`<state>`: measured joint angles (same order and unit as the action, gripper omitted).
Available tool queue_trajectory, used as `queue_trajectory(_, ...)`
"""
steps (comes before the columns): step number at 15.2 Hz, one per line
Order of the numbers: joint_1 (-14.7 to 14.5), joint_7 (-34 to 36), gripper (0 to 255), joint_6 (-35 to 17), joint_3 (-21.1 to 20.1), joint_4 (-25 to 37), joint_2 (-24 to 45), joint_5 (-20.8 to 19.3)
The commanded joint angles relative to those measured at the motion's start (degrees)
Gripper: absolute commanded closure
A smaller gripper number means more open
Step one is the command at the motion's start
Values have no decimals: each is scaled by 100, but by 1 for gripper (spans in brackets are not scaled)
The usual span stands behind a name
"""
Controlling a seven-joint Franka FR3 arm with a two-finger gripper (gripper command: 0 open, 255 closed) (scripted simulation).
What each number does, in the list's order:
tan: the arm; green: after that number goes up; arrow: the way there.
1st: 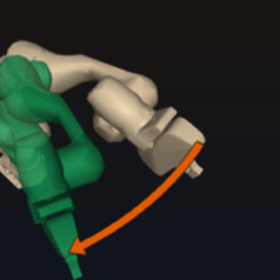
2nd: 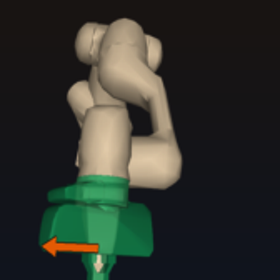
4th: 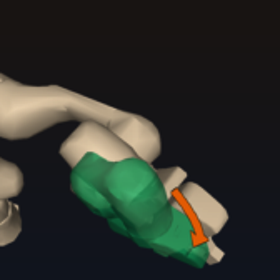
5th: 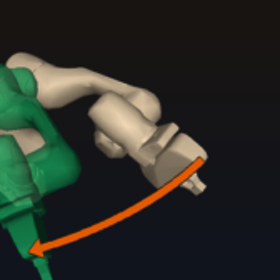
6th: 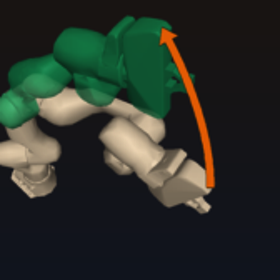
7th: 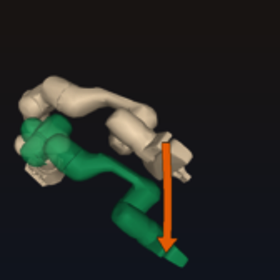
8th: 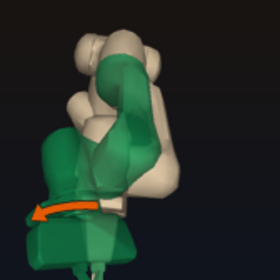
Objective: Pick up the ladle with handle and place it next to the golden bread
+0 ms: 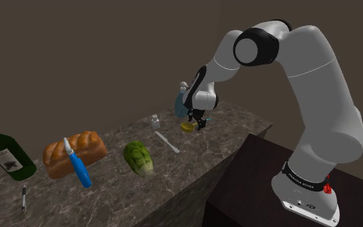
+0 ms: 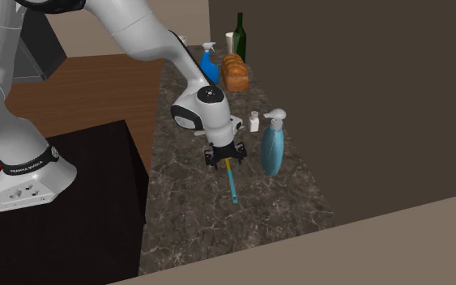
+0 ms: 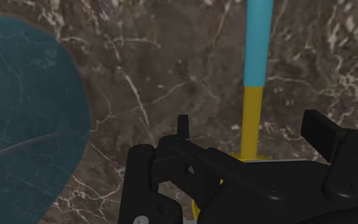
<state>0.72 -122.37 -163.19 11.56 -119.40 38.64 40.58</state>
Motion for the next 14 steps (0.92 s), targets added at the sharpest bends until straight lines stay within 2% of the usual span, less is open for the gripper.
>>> queue_trajectory(1, 0, 0, 255, 0, 0, 0, 0, 0)
queue_trajectory(10, 0, -1, 255, 0, 0, 1, 1, 1)
queue_trajectory(14, -161, 159, 255, 180, 200, -135, -290, -160)
